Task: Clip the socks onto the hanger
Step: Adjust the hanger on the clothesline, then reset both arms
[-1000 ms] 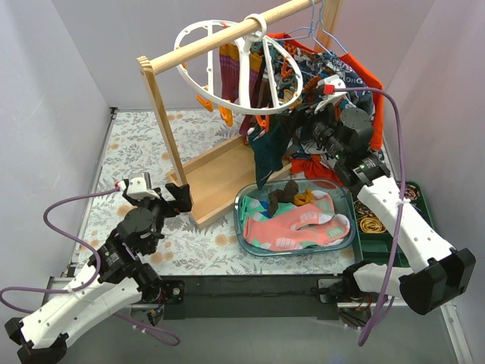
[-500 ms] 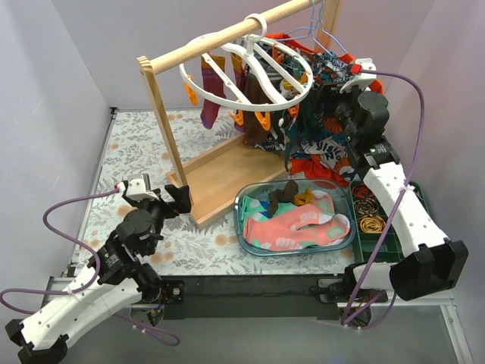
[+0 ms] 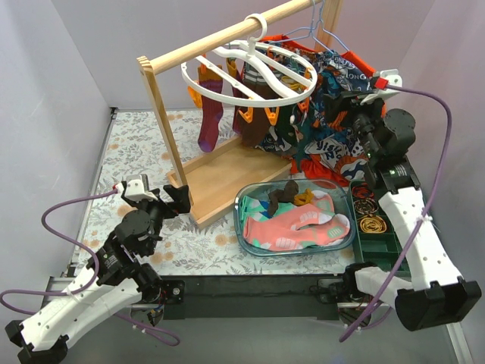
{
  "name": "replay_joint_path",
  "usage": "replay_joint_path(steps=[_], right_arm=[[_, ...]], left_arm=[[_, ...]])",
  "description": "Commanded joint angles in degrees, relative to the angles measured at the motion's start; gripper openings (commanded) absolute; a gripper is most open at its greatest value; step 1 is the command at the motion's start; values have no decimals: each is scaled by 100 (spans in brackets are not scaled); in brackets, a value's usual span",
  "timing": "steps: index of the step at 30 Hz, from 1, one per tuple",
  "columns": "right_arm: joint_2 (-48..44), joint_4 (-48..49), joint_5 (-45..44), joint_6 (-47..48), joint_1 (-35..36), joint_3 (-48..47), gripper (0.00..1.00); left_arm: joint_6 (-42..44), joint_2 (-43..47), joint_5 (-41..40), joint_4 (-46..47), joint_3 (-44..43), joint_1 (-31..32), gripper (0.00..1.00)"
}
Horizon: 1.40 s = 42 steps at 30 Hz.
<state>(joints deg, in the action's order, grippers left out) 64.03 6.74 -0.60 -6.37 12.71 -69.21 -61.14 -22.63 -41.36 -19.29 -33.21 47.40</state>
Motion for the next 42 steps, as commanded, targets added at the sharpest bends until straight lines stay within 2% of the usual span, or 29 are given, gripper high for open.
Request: replay_joint_path(steps=[1, 9, 13, 16, 21, 28, 31, 35, 42], right_arm=[[-514, 152, 280, 153, -23, 188, 84], [-1217, -182, 613, 347, -23, 434, 85], [-1770, -323, 588, 514, -32, 872, 89], [-2297, -472, 369, 611, -23, 1163, 92], [-3483, -551, -501, 857, -23, 2121, 96], [-5171, -665, -1713, 1138, -23, 3360, 98], [-5795, -1068, -1995, 1199, -32, 3686, 98], [-6218, -1298, -2374, 1235, -23, 4020, 98], [-6587, -1272, -2392, 1147, -23, 4503, 98]], left_arm=[[-3, 66, -38, -40, 16, -38, 95], [-20, 127, -56, -40, 25, -55, 95], [-11, 198, -82, -40, 16, -64, 95], [-3, 303, -161, -31, -1, -55, 95], [32, 584, -425, -22, -71, -64, 97], [41, 1497, -539, 83, -63, -64, 98], [172, 1875, -601, -4, -10, -64, 98], [348, 2245, -662, -84, -45, -55, 98], [419, 2720, -811, -137, 131, -64, 98]])
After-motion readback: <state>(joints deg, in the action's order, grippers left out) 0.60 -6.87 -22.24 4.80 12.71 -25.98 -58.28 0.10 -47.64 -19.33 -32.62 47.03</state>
